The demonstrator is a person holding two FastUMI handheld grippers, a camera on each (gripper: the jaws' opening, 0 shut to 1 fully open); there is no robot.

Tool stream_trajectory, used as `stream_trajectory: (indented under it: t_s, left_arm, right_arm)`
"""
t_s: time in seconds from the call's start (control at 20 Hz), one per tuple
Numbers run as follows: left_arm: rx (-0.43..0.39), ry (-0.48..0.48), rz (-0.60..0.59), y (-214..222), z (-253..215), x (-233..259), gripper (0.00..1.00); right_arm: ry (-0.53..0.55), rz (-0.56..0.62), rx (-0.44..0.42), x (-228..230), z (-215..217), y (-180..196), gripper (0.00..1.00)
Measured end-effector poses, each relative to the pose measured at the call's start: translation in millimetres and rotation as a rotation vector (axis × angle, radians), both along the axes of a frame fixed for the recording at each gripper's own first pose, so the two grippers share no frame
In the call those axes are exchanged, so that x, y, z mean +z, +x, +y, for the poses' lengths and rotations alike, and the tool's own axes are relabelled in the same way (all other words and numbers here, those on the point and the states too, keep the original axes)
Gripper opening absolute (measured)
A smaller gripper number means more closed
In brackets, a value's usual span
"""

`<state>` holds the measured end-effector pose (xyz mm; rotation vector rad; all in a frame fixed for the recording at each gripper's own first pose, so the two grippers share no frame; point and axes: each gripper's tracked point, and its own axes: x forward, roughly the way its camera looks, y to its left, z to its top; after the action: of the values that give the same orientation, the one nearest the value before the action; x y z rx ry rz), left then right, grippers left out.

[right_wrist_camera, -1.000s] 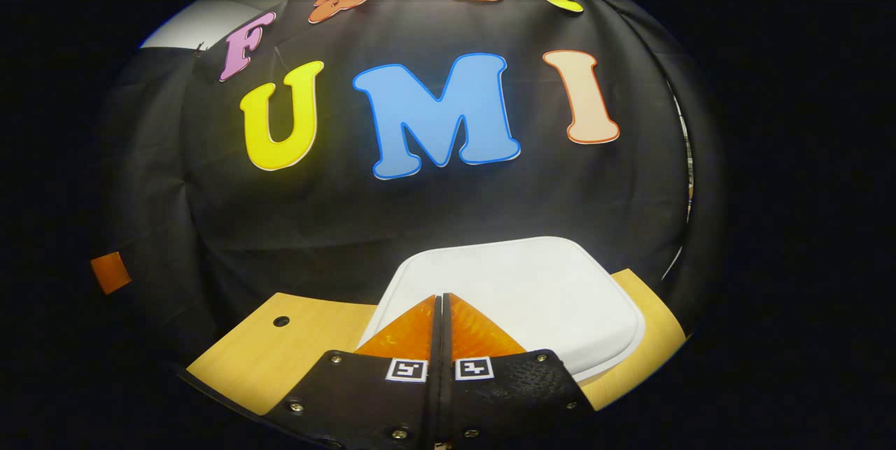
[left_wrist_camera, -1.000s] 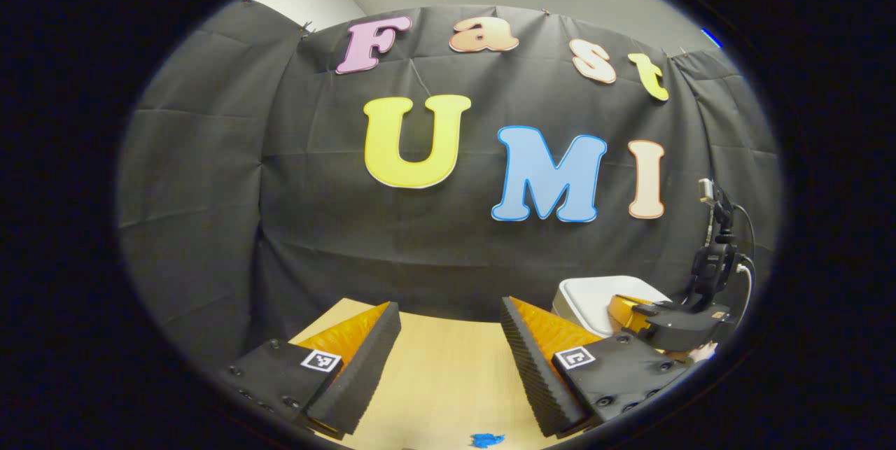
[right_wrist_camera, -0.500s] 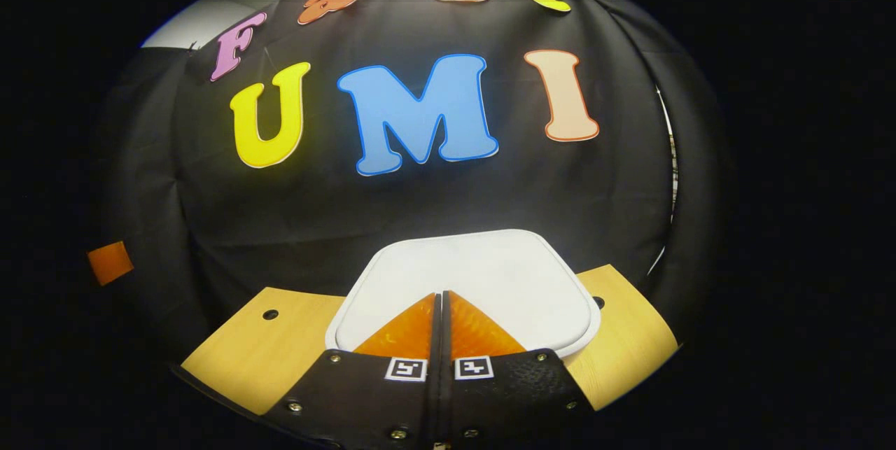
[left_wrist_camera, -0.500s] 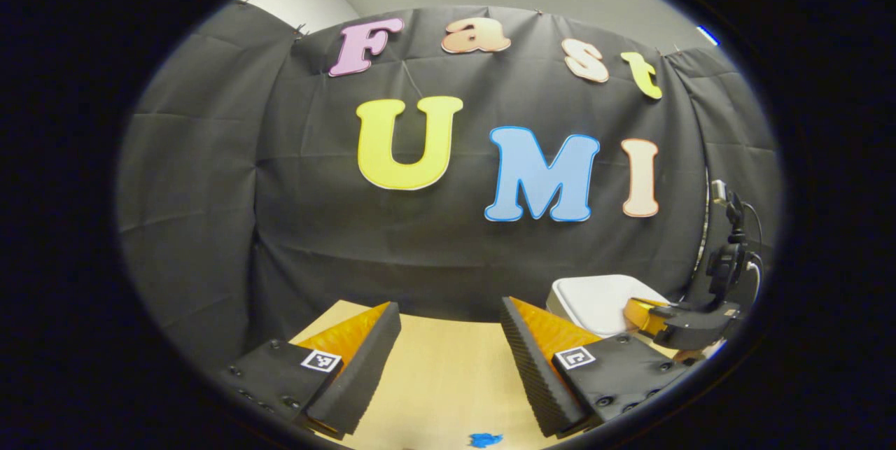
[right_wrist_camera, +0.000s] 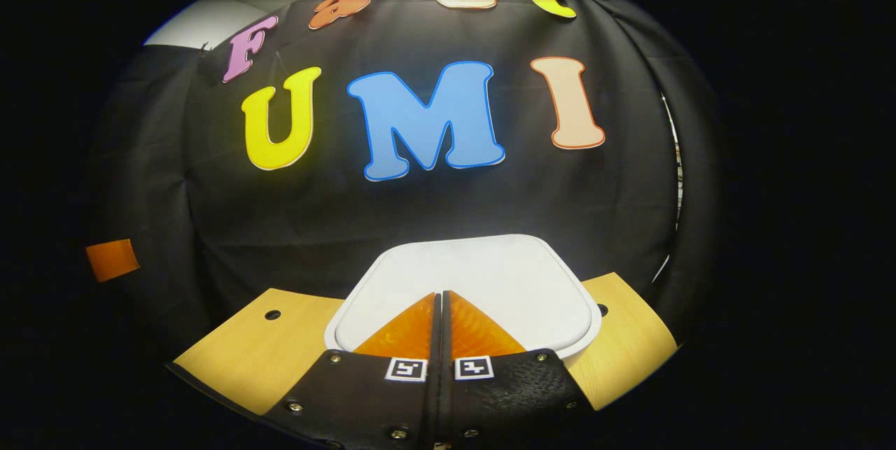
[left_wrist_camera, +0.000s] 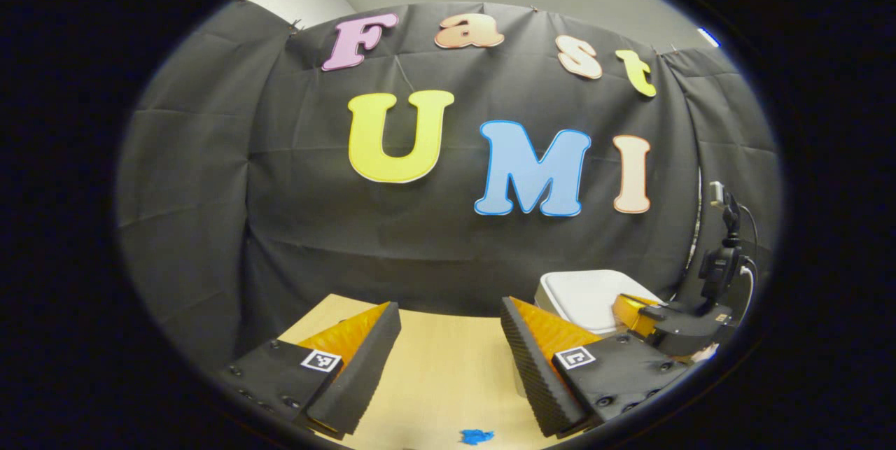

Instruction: Press the lid of the desktop garbage bin to open it, pick up the crumpled paper on the desktop and throw it into the bin, then pick up the pop can on the desktop and drop it into the bin, and finally close the garbage bin lid.

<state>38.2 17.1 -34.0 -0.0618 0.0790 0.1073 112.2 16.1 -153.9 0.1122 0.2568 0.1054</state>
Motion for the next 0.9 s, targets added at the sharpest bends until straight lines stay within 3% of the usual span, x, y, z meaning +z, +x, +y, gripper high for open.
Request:
stream_trajectory:
  t_s: [0.25, 0.6, 0.9]
  left_arm:
    - [-0.009, 0.014, -0.007, -3, -3, 3, 0.95]
    - [-0.033, 0.012, -0.015, -3, -14, 5, 0.95]
    - [-0.060, 0.007, -0.025, -9, -29, 5, 0.95]
  right_arm:
    - [-0.012, 0.019, -0.022, 6, -5, -12, 0.00]
    - [0.014, -0.114, -0.044, 70, -14, -33, 0.00]
    - [0.030, -0.138, -0.035, 89, -14, -48, 0.00]
